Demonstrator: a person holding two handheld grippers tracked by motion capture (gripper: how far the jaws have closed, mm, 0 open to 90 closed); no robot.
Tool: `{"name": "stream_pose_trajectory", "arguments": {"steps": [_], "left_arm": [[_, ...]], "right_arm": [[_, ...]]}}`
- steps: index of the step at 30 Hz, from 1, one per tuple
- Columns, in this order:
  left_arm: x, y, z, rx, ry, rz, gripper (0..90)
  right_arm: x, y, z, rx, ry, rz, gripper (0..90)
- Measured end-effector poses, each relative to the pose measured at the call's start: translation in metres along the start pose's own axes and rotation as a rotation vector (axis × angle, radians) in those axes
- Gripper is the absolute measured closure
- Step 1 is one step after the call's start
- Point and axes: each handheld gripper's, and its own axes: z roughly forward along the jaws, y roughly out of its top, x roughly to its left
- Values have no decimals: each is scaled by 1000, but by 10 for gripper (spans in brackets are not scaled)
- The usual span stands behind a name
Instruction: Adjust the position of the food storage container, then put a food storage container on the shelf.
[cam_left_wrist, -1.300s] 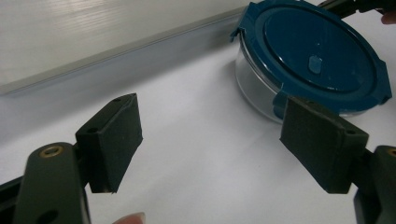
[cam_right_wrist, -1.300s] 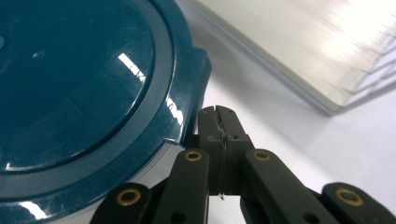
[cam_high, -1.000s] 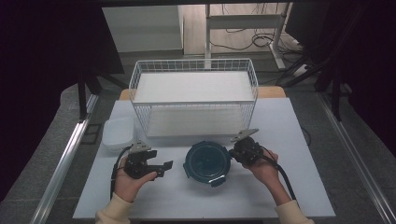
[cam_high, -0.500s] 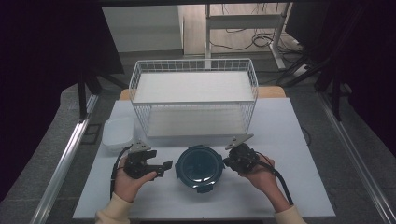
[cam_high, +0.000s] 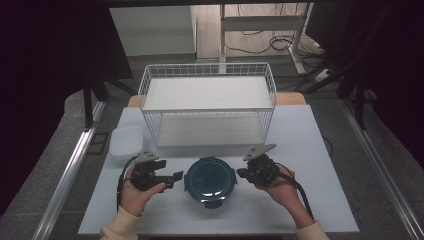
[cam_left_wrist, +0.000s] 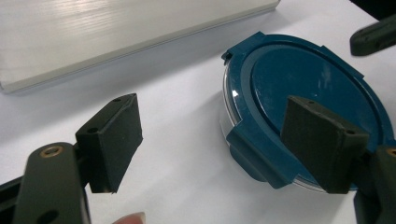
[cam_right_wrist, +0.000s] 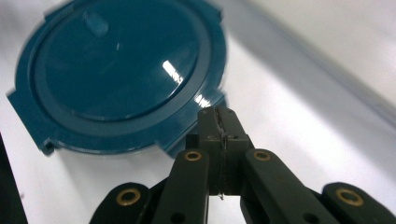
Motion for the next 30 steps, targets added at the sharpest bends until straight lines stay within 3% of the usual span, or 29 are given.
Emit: {"name": "stream_pose_trajectory", "arguments": {"steps": [4, 5, 8, 11, 16, 24, 30], "left_arm": [[0, 2, -6, -15, -20, -15, 220], [0, 3, -7, -20, -25, -18, 220], [-1, 3, -8, -21, -28, -15, 218], [-1, 3, -8, -19, -29, -13, 216], [0, 2, -7, -15, -35, -18, 214], [-2, 5, -10, -35, -34, -47, 183], [0, 5, -7, -26, -54, -87, 157]], "right_arm": [[-6, -6, -10, -74, 18, 82, 884], [-7, -8, -11, -85, 25, 100, 803], [-9, -13, -11, -131, -8, 163, 379], [-10, -15, -9, -151, -25, 206, 239], [-10, -15, -8, -163, -37, 223, 174], [-14, -18, -6, -173, 33, 299, 146], [-13, -20, -6, -172, 34, 315, 129]]}}
